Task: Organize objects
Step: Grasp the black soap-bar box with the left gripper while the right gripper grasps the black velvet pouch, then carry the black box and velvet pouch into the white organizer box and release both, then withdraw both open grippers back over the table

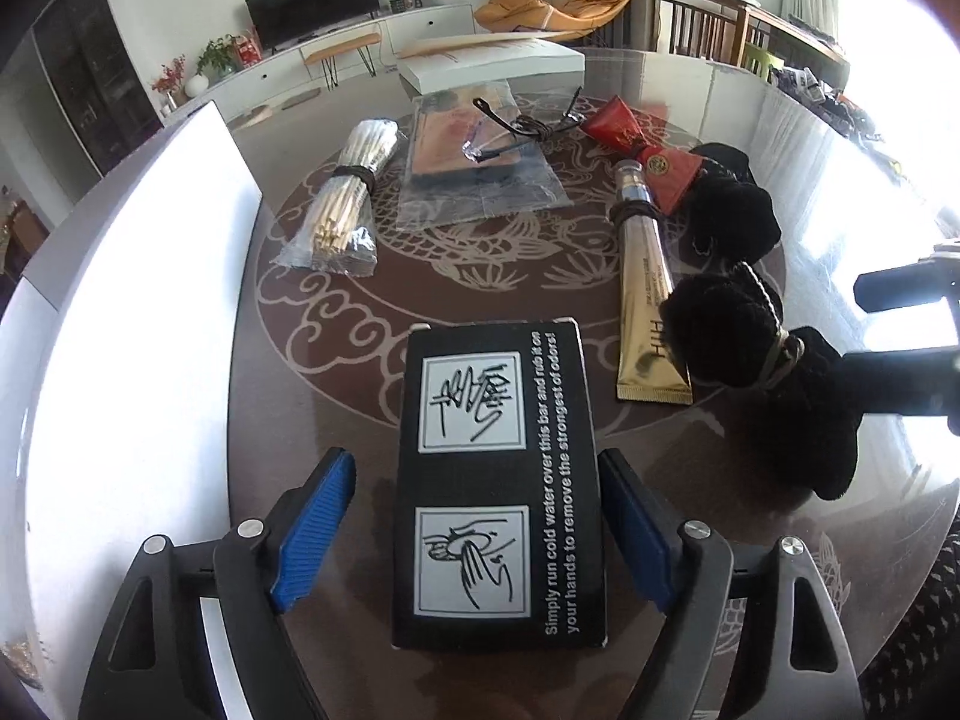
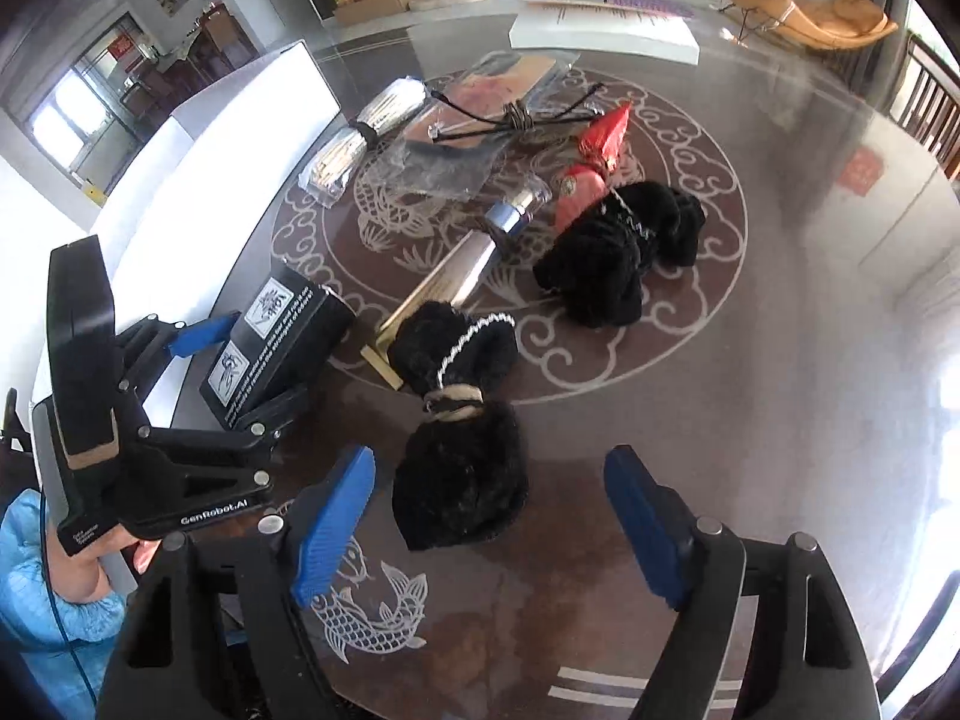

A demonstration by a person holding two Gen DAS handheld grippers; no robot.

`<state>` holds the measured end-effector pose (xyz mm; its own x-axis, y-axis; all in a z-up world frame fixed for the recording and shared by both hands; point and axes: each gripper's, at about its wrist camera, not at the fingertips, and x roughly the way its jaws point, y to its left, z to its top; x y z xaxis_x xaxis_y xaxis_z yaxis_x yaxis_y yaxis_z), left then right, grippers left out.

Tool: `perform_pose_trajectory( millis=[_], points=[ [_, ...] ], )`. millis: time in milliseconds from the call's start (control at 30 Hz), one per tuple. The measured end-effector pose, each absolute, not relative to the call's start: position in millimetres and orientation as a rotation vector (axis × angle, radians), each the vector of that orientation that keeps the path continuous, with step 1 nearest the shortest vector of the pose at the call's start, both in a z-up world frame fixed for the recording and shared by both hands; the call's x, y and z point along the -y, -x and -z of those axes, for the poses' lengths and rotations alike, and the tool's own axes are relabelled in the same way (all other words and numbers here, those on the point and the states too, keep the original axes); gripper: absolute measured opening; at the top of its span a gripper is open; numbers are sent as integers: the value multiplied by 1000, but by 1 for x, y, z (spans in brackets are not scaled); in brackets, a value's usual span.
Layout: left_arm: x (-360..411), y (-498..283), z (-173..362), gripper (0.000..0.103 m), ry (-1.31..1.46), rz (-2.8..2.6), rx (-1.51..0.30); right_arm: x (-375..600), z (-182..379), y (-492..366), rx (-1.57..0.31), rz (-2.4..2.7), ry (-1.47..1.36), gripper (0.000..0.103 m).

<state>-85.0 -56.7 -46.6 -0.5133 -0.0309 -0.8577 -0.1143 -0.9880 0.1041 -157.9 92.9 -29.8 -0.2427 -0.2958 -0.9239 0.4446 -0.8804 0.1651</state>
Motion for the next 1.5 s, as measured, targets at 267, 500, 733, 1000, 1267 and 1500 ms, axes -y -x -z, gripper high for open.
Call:
perform_pose_trajectory(
  millis=[267,500,733,1000,1267,1500],
  points=[
    [72,65,34,57,1460,-2644,26,-73,52,138,-313,2214,-1652,33],
    [110,23,-51,57,1239,-2637,254,-82,-26,122,-78,2294,-1471,32],
    [230,-27,-104,57,1223,-2937,235,27,-82,88,50,2039,-1245,32],
    [316,-41,-56,61,1642,-3065,195,165,-42,41,-48,1806,-1245,56],
    [275,-33,-53,86,1476,-3101,187,82,-42,44,-40,2200,-1081,90],
    [148,-13,-81,98,1149,-2861,124,-79,-9,93,-7,2797,-1199,103]
  ],
)
